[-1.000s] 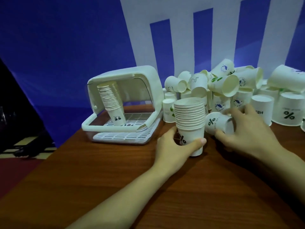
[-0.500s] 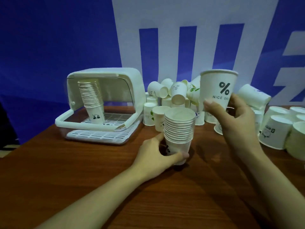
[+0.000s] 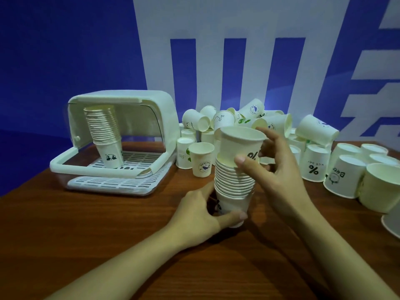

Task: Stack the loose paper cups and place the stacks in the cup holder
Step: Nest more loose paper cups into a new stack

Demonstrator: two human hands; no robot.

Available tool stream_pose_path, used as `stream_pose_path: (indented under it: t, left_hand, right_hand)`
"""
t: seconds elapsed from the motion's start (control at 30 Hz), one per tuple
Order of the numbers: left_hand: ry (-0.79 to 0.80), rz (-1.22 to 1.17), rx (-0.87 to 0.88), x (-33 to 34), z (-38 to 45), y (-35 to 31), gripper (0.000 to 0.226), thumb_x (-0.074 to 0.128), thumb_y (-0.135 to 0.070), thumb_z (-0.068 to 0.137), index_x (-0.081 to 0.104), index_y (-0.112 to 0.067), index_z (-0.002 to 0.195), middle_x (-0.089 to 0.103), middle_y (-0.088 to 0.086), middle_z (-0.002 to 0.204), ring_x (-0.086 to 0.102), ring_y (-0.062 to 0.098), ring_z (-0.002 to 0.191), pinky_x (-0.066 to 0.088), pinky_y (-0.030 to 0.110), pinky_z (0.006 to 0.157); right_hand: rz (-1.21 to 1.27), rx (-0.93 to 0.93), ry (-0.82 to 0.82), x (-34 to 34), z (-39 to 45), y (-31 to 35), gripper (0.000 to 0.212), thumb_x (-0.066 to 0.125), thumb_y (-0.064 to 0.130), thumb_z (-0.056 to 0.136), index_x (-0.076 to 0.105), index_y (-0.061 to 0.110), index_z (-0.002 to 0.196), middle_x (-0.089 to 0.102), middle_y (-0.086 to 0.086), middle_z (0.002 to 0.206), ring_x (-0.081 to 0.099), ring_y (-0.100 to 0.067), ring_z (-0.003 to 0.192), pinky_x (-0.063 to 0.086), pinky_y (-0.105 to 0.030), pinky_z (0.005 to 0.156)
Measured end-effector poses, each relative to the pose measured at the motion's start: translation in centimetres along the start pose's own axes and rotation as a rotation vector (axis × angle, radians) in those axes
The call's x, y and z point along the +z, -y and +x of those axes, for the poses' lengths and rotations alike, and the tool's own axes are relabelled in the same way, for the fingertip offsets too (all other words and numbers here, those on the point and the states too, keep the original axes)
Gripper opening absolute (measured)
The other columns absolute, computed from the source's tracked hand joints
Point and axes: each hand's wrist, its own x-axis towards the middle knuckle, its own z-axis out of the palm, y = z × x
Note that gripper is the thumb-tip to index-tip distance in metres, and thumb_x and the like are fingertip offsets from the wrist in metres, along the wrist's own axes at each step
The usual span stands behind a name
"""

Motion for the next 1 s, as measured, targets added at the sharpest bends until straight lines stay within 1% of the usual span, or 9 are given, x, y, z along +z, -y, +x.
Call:
stream_pose_path:
  t: [0.07,0.17,0.33,0.5,0.63,0.73,0.8,0.87,1.0]
  left_hand:
    - [-0.001,0.013,0.005,0.0,0.1,0.1,0.070,0.086,-0.058,0.076,0.058,-0.042,0.138,0.067,-0.030,0.128,0.060,-0.009,0.121,0.053,0.034,0.105]
    - [-0.005,0.025,0.008,-0.1,0.1,0.1,0.072,0.085,-0.062,0.076,0.057,-0.042,0.139,0.067,-0.030,0.128,0.061,-0.009,0.120,0.054,0.034,0.103]
    - [0.011,0.009,0.000,-0.1,0.2,0.3,0.073,0.083,-0.064,0.076,0.056,-0.042,0.140,0.067,-0.028,0.130,0.061,-0.008,0.121,0.054,0.035,0.104]
    - [-0.014,0.005,0.002,0.0,0.0,0.1,0.071,0.085,-0.061,0.075,0.059,-0.040,0.138,0.069,-0.029,0.126,0.063,-0.008,0.118,0.054,0.031,0.102]
    - [-0.013,-0.002,0.001,0.0,0.1,0.1,0.070,0.086,-0.057,0.077,0.058,-0.042,0.139,0.068,-0.033,0.126,0.061,-0.011,0.118,0.052,0.022,0.101]
    - [-0.001,0.012,-0.003,-0.1,0.0,0.1,0.066,0.085,-0.058,0.078,0.059,-0.042,0.137,0.067,-0.033,0.126,0.061,-0.011,0.118,0.051,0.021,0.100]
    - [0.009,0.022,-0.006,-0.1,0.0,0.1,0.063,0.085,-0.057,0.078,0.060,-0.043,0.134,0.067,-0.034,0.125,0.060,-0.013,0.117,0.050,0.016,0.098]
    - [0.003,0.031,-0.011,-0.1,0.0,0.2,0.058,0.085,-0.057,0.077,0.062,-0.044,0.129,0.067,-0.036,0.122,0.061,-0.014,0.114,0.049,0.011,0.093]
    - [0.007,0.031,-0.011,0.0,-0.1,0.2,0.058,0.084,-0.058,0.077,0.063,-0.043,0.129,0.068,-0.036,0.120,0.062,-0.014,0.112,0.049,0.010,0.091]
  right_hand:
    - [0.039,-0.028,-0.041,0.1,0.0,0.1,0.077,0.066,0.064,0.070,0.052,0.032,0.138,0.063,0.014,0.115,0.061,0.001,0.108,0.050,-0.016,0.081]
    - [0.030,-0.060,-0.072,0.3,0.0,0.1,0.056,0.059,0.063,0.079,0.059,0.035,0.128,0.066,0.013,0.116,0.063,-0.003,0.108,0.053,-0.020,0.083]
    - [-0.066,-0.120,-0.077,0.2,0.1,-0.3,0.045,0.054,0.056,0.084,0.068,0.032,0.120,0.067,0.009,0.115,0.061,-0.007,0.103,0.048,-0.025,0.083]
    - [-0.149,-0.139,-0.079,0.2,0.0,-0.9,0.044,0.051,0.054,0.083,0.070,0.033,0.116,0.063,0.009,0.117,0.055,-0.018,0.118,0.044,-0.036,0.099]
    - [-0.042,-0.059,-0.064,0.3,0.0,-1.3,0.040,0.058,0.054,0.074,0.073,0.038,0.108,0.054,0.008,0.129,0.044,-0.012,0.136,0.040,-0.026,0.103]
    - [-0.019,-0.089,-0.027,-0.6,0.6,-2.2,0.039,0.050,0.052,0.084,0.072,0.035,0.112,0.057,0.004,0.129,0.047,-0.003,0.132,0.036,-0.017,0.107]
    - [-0.130,-0.100,-0.134,-1.6,1.3,-3.4,0.042,0.040,0.049,0.093,0.070,0.029,0.116,0.061,0.006,0.123,0.051,-0.002,0.125,0.038,-0.021,0.106]
    - [-0.338,0.006,-0.256,-2.9,2.1,-4.9,0.048,0.039,0.047,0.096,0.064,0.026,0.132,0.060,0.006,0.131,0.047,-0.013,0.132,0.033,-0.028,0.110]
    - [-0.876,0.243,-0.074,-5.0,2.3,-8.1,0.067,0.050,0.040,0.099,0.023,0.034,0.160,0.026,0.006,0.168,0.011,-0.022,0.156,0.015,-0.059,0.120]
